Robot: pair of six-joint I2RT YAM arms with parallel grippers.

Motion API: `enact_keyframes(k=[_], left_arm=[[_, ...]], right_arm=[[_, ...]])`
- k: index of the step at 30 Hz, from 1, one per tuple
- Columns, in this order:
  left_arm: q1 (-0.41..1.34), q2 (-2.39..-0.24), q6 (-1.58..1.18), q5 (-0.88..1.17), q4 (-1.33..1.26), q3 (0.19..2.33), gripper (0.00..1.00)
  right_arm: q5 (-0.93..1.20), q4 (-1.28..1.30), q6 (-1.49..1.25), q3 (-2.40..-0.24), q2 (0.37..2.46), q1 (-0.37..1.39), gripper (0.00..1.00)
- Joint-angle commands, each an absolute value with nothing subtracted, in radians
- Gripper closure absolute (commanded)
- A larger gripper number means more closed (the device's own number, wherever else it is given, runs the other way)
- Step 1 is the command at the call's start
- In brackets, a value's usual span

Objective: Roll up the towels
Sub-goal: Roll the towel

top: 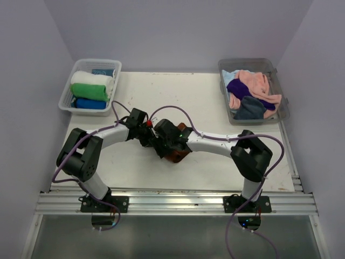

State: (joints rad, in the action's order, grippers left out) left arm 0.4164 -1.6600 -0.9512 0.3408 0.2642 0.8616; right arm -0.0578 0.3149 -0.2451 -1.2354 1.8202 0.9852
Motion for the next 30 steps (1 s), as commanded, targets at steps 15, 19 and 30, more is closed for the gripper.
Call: enact_keyframes(k=[15, 19, 30], left_arm=[[0.410, -1.606, -0.971, 0.322, 0.284, 0.853, 1.00], [0.407, -1.586, -0.974, 0.322, 0.282, 0.842, 1.00], [0.334, -1.430, -0.980, 0.354, 0.230, 0.778, 0.64]], right_arm=[[-0.127, 0.250, -0.259, -1.221, 1.904, 0.996, 0.73], [-0.095, 0.233, -0.273, -1.200, 1.884, 0.993, 0.99], [0.452, -0.024, -0.418, -1.045, 1.838, 0.819, 1.00]])
